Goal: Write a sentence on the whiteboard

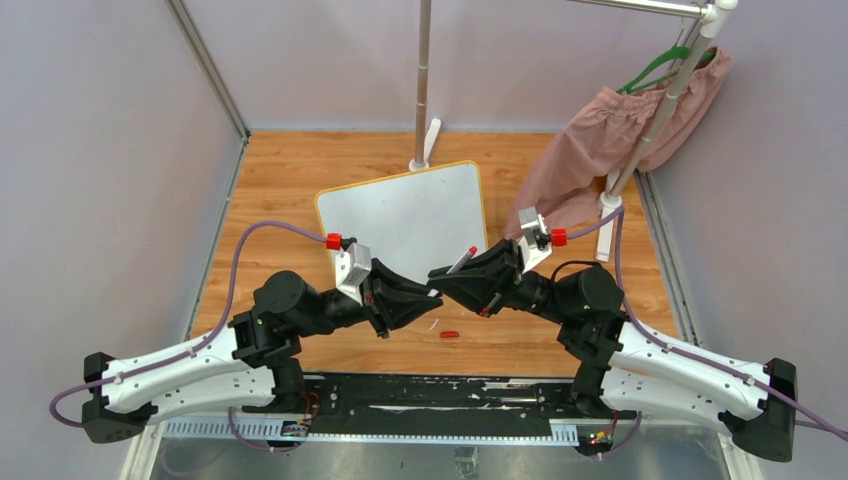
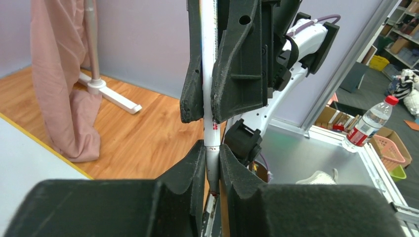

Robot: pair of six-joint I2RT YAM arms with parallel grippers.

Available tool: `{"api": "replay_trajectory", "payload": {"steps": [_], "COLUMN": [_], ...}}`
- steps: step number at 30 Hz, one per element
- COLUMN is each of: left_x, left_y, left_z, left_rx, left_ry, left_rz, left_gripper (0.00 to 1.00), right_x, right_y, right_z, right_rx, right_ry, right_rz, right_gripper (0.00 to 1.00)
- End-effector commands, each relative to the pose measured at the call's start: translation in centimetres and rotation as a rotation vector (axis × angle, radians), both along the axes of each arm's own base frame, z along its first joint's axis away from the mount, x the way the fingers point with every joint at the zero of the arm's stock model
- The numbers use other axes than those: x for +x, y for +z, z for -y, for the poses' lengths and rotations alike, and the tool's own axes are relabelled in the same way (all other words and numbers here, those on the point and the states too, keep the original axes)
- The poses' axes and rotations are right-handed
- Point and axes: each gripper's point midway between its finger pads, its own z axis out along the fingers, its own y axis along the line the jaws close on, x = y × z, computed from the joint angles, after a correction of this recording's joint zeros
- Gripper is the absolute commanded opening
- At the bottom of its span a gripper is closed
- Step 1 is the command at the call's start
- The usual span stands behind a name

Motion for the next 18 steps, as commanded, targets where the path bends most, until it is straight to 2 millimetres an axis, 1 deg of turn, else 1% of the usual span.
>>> {"api": "replay_trajectory", "payload": {"steps": [1,3,5,7,9,10,12,15,16,18], "left_x": [-0.2,-0.1,0.0,0.0,-0.1,-0.1,-0.2,-0.2,-0.2,-0.1], "left_y": [1.9,1.8,1.8,1.8,1.7,1.6,1.6,1.4,1.3,0.9], "left_z": [-0.3,-0.3,-0.4,-0.4,-0.4,-0.3,-0.4,-0.4,-0.5,-0.8], "left_rx": [-0.064,-0.064,-0.064,-0.066,-0.062,-0.062,-0.061,-0.057,-0.057,-0.055], "left_ry": [-0.004,0.0,0.007,0.008,0.003,0.002,-0.004,-0.001,0.003,0.016], "left_rz": [0.02,0.017,0.01,0.01,0.011,0.013,0.018,0.023,0.025,0.025], "left_gripper": [0.16,0.16,0.23,0.24,0.18,0.14,0.0,0.0,0.0,0.0], "right_x": [-0.5,-0.6,-0.5,-0.5,-0.5,-0.5,-0.5,-0.4,-0.3,-0.3], "right_y": [1.3,1.1,0.8,0.6,0.5,0.5,0.3,-0.1,-0.4,-0.8], "right_z": [0.4,0.3,0.3,0.3,0.4,0.3,0.2,0.2,0.3,0.6], "right_rx": [0.036,0.027,0.017,0.014,0.014,0.012,0.0,-0.027,-0.047,-0.098], "right_ry": [0.018,0.019,0.014,0.011,0.01,0.011,0.01,0.003,0.0,-0.01], "right_rz": [0.025,0.027,0.022,0.02,0.018,0.018,0.018,0.004,-0.005,-0.015], "right_gripper": [0.0,0.0,0.0,0.0,0.0,0.0,0.0,0.0,0.03,0.32]}}
